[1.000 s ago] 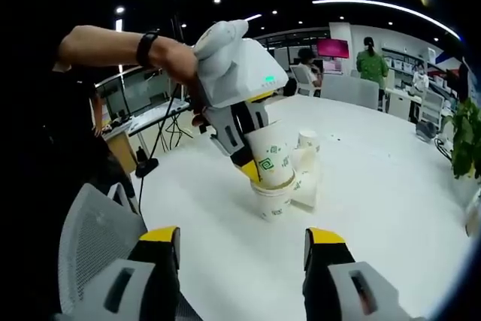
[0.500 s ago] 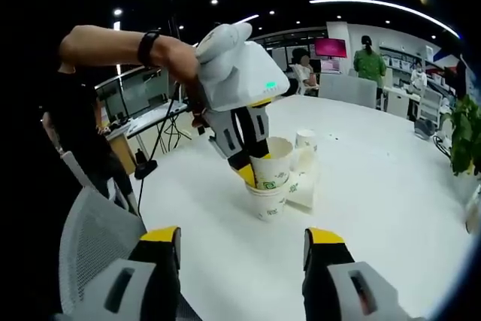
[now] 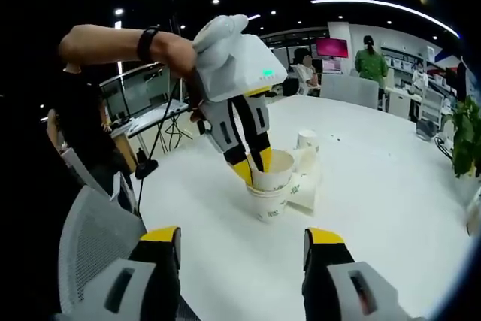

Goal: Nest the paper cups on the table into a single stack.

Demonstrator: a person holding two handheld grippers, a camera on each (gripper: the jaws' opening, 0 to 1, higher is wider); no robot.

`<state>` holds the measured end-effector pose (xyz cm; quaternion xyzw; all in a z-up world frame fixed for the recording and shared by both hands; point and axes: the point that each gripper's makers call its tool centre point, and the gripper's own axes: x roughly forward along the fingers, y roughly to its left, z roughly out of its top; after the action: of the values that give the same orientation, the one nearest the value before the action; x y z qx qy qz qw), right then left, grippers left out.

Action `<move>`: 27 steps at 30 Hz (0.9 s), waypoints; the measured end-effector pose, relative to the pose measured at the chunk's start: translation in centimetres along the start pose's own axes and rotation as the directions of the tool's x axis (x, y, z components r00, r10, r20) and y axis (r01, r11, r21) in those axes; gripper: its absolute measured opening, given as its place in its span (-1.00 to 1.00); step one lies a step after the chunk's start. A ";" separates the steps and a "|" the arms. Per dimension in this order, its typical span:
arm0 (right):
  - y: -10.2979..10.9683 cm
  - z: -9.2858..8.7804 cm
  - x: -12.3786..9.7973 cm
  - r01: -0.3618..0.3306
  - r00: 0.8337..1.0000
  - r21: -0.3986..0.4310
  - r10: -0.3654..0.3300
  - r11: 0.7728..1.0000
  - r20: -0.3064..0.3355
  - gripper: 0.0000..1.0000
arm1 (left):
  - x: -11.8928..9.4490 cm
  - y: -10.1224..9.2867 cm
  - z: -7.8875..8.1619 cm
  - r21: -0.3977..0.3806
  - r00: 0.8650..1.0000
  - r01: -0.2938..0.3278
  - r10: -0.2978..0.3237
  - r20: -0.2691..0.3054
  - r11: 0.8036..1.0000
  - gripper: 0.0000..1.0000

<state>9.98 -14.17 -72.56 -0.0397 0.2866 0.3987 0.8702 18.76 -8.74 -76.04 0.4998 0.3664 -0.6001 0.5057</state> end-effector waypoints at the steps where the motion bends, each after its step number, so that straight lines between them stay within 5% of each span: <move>1: 0.0 0.0 0.0 0.000 1.000 -0.001 0.000 1.000 0.000 0.33 | 0.0 0.0 0.0 -0.003 1.000 -0.002 0.002 0.003 1.000 -0.78; 14: 0.4 0.2 0.8 -0.020 1.000 -0.007 0.020 1.000 -0.007 0.32 | -2.1 0.0 -0.6 -0.069 0.996 -0.025 0.031 0.082 0.997 -0.62; 27: 0.0 0.4 1.3 -0.016 1.000 0.009 0.016 1.000 0.002 0.32 | -3.9 0.2 -3.7 -0.182 0.973 -0.119 0.151 0.172 0.976 -0.37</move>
<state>10.79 -13.21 -72.93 -0.0330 0.2881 0.4044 0.8674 19.77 -4.30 -73.07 0.4204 0.3329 -0.5745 0.6183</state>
